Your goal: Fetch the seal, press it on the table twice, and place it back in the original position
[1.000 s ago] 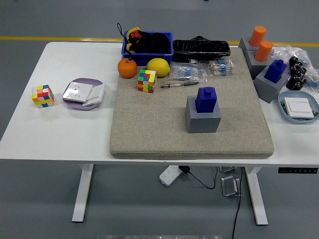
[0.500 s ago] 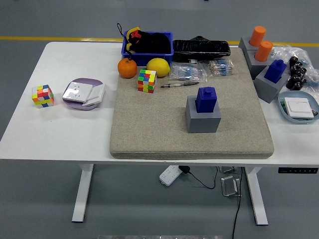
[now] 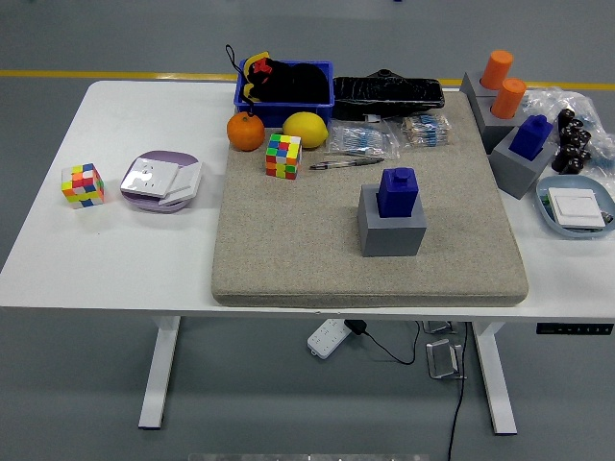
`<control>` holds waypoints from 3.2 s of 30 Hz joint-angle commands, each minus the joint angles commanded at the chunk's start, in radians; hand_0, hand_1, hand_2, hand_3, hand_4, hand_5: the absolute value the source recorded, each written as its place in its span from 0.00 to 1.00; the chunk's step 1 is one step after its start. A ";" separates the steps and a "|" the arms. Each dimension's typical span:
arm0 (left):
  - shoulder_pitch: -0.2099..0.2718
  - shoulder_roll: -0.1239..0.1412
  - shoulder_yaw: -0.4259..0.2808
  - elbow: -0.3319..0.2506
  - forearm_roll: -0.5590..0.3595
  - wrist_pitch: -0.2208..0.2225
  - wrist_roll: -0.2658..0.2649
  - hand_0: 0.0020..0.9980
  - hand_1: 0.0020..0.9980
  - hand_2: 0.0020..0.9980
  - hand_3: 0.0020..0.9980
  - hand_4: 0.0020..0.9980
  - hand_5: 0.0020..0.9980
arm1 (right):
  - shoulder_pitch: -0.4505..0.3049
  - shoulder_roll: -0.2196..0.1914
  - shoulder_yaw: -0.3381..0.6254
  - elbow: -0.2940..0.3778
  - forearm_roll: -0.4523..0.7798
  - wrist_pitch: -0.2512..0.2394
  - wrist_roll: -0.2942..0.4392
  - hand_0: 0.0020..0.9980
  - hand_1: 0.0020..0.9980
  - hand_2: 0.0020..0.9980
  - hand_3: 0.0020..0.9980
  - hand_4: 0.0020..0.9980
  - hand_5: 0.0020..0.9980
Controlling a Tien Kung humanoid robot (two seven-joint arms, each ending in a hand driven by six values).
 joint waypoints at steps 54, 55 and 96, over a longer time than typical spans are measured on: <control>0.005 0.002 0.001 -0.001 0.003 0.001 0.001 0.84 0.83 0.80 0.86 0.85 0.47 | -0.021 0.007 0.015 0.032 0.010 0.000 -0.012 0.78 0.70 0.70 0.64 0.84 0.23; 0.004 0.001 0.000 -0.001 0.003 0.001 0.000 0.84 0.83 0.80 0.86 0.85 0.47 | -0.021 0.007 0.016 0.033 0.010 0.000 -0.013 0.78 0.70 0.70 0.64 0.84 0.23; 0.007 -0.003 -0.002 0.001 0.002 0.001 0.001 0.84 0.83 0.80 0.86 0.85 0.47 | -0.018 0.004 0.014 0.043 0.017 -0.001 -0.021 0.78 0.69 0.69 0.65 0.83 0.23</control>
